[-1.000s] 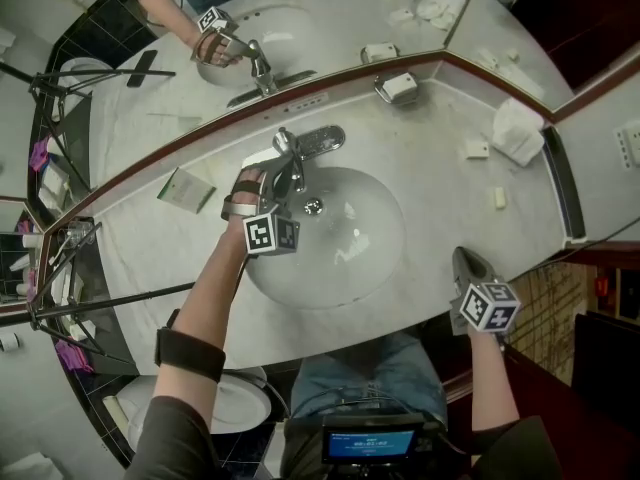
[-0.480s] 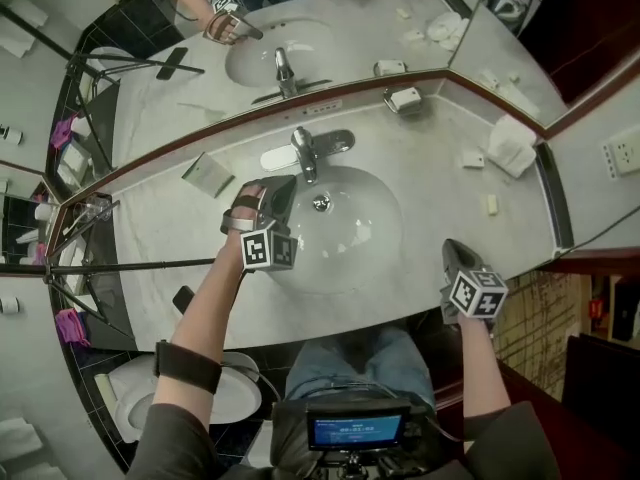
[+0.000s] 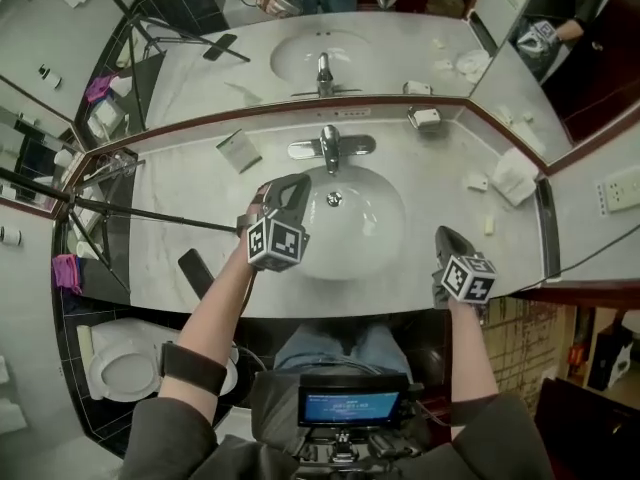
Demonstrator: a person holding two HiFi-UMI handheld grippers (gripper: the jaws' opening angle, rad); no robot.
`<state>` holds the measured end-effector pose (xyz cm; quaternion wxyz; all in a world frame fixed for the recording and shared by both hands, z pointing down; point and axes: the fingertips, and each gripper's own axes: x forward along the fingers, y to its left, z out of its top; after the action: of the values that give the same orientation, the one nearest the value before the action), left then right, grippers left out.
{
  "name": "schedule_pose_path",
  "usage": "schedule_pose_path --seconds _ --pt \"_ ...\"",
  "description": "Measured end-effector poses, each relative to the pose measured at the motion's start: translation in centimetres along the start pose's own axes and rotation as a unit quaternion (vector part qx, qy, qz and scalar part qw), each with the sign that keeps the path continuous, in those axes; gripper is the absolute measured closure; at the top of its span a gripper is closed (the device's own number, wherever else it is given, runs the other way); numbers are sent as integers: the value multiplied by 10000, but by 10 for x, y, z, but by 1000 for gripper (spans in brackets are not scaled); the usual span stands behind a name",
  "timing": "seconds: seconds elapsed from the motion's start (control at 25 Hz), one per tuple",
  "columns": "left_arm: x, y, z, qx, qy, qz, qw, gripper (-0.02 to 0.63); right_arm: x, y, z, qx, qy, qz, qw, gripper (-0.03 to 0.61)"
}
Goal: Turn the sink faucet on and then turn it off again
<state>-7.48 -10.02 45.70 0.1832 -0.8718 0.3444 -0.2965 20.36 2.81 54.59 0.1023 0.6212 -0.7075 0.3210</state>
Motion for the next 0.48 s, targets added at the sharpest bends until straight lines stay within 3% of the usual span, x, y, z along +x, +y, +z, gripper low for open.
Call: schedule_pose_path --seconds 0.16,0.28,0.48 --pt "-22 20 7 -832 46 348 9959 612 4 13 27 -307 -19 203 9993 578" --pt "-37 31 5 -1237 109 575 9906 612 11 23 43 -523 -34 379 9979 578" --pt "-66 38 -9 -2011 245 866 9754 612 21 42 55 -779 4 633 9949 580"
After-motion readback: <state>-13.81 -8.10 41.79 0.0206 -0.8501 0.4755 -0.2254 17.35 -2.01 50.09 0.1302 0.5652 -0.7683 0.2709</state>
